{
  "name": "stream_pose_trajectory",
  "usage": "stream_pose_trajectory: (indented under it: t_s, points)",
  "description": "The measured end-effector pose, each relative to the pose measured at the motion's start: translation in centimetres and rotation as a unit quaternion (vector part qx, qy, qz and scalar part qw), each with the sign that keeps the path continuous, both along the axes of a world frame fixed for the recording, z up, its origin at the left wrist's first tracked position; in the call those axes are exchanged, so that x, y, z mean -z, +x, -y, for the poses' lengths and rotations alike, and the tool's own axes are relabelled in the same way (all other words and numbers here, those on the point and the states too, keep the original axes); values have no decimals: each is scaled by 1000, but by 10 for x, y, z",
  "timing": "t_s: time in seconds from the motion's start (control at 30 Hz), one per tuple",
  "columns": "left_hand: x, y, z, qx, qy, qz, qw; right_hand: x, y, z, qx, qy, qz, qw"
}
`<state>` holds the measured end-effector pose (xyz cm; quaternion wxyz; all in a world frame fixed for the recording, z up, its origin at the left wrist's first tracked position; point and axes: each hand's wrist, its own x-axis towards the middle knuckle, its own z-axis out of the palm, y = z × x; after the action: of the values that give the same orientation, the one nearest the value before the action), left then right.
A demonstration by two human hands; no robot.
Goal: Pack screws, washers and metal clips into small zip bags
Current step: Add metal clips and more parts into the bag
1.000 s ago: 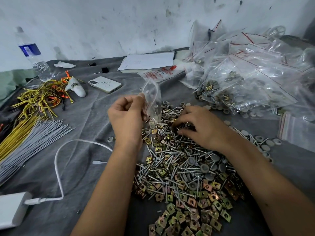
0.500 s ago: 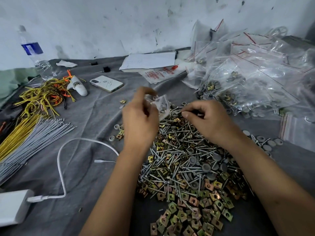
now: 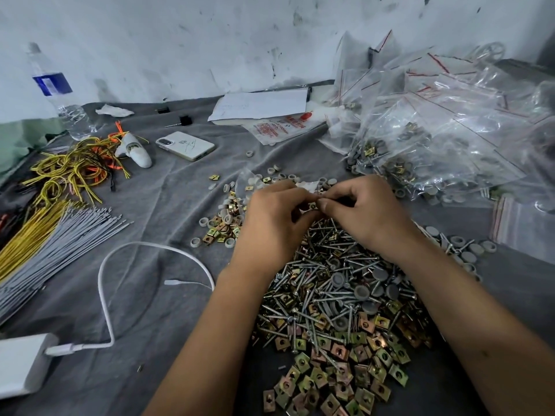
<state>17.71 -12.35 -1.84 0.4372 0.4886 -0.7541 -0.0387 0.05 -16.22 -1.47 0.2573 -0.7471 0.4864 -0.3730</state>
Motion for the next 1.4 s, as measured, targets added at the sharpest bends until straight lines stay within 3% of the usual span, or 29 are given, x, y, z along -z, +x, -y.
stream_pose_trajectory:
  t_s: [0.3,0.43,0.73,1.17,1.4]
  points:
    - [0,1,1,12,-8,28,1000,-6,1,-4,-18,5,-14,1000]
    - [-2,-4,-3,-16,-23,0,1000,-6,6,-10,-33,-18,-23,999]
    - [-2,-14,-6,-45,44,-96,993,-8,4,-10,-32,-12,-1,999]
    - [-9,-7,-5,-27,-19,29,999,-8,7,-11,-35,-6,-26,999]
    - [-6,-17,-7,-41,1,-61,997,-4,6,-9,-66,-8,-13,998]
